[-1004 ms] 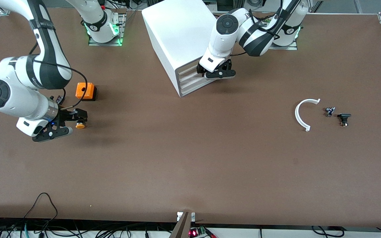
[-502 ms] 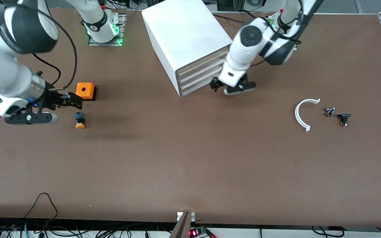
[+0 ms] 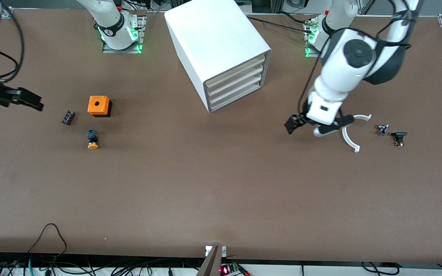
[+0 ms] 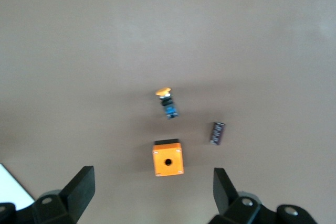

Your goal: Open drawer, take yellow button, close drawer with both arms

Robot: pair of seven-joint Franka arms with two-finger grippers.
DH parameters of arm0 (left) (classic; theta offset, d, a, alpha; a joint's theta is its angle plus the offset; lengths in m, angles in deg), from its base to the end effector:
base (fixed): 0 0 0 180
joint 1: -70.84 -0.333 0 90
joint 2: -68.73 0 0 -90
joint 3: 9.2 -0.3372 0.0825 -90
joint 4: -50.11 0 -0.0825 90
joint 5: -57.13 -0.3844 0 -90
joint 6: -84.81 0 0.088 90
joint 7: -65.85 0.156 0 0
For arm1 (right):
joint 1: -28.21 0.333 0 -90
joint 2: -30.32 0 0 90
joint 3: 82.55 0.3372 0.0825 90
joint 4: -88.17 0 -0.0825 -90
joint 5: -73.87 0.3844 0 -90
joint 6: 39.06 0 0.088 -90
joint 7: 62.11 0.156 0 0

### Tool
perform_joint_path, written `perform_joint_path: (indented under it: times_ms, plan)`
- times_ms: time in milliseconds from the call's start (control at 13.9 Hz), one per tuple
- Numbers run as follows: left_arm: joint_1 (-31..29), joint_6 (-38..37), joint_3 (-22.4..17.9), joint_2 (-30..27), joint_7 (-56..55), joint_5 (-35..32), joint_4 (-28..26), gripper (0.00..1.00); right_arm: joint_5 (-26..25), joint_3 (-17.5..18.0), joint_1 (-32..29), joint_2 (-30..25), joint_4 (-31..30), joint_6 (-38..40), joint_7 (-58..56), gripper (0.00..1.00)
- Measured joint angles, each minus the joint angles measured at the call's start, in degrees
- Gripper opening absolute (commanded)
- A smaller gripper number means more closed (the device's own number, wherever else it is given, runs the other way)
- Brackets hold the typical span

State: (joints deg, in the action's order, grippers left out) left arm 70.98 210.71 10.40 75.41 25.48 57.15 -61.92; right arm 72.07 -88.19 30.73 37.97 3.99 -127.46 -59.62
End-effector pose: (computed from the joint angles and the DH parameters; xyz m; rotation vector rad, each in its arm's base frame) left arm 0.5702 -0.2002 0.4063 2.9877 0.5514 0.1443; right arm 0.5909 -0.0336 0.5659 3.0924 -0.1507 -0.0921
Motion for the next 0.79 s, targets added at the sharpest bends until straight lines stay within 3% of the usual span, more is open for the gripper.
perform_joint_path:
  times_ms: [215,574,789]
  plan:
    - [-1.0,-9.2,-5.4,-1.2,13.6,0.0,5.3,1.00,0.0,-3.1,-0.2,-1.3,-2.3,0.0,-3.2,1.00]
    - [-1.4,-23.8,-14.1,-1.9,30.4,0.0,16.3,1.00,0.0,-1.6,0.1,-11.5,-9.8,0.0,-3.3,1.00]
    - [-1.4,-27.4,-18.0,-2.5,38.9,0.0,19.0,1.00,0.0,-0.2,0.1,-15.3,-11.3,0.1,-3.2,1.00]
